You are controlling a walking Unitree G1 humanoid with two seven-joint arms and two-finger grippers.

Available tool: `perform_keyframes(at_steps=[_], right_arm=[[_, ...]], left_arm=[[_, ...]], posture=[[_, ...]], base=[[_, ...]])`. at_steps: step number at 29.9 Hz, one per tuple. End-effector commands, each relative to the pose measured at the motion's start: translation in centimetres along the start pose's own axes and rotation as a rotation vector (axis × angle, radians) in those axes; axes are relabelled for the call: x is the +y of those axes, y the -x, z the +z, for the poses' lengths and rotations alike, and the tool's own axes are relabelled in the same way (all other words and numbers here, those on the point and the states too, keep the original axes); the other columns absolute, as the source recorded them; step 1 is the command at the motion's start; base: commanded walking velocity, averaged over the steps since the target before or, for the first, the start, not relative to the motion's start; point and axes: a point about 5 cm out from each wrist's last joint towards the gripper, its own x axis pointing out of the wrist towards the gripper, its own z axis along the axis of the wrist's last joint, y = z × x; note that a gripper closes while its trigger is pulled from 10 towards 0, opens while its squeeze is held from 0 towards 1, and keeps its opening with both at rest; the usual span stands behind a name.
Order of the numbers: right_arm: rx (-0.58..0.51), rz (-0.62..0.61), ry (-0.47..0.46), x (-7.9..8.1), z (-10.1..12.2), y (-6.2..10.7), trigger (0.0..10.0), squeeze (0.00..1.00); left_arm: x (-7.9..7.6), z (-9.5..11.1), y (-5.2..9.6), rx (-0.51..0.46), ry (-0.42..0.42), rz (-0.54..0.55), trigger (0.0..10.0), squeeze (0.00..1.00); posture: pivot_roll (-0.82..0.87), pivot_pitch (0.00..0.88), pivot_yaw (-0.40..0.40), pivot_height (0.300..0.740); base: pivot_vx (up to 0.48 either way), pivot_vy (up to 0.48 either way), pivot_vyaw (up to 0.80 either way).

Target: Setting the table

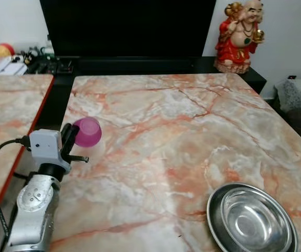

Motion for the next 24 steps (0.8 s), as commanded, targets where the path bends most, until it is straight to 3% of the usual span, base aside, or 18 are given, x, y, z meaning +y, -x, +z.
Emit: perform_keyframes(at_steps=[1,11,24], right_arm=[[0.017,-0.014,-0.001,-0.62,-0.60,0.15,10.0,0.00],[-0.002,-0.011,0.000,-0.39,-0.27,0.10,10.0,0.00],[-0.004,-0.007,0.034,-0.53,-0.24,0.10,10.0,0.00]], left_arm=[[-0.41,0.46,-0.17,-0.019,0.020,-0.017,10.0,0.00],[-0.33,0.32,-0.04,-0.008,0.011,-0.006,10.0,0.00],[-0.18,0.36,-0.14,-0.013,-0.003,0.005,10.0,0.00]], posture=[[0.13,0.128,-0.028,0.740],[0.12,0.131,-0.030,0.740],[0.12,0.130,-0.031,0.740]], base=[[0.000,0.000,0.00],[0.000,0.000,0.00],[0.000,-0.450,0.10]])
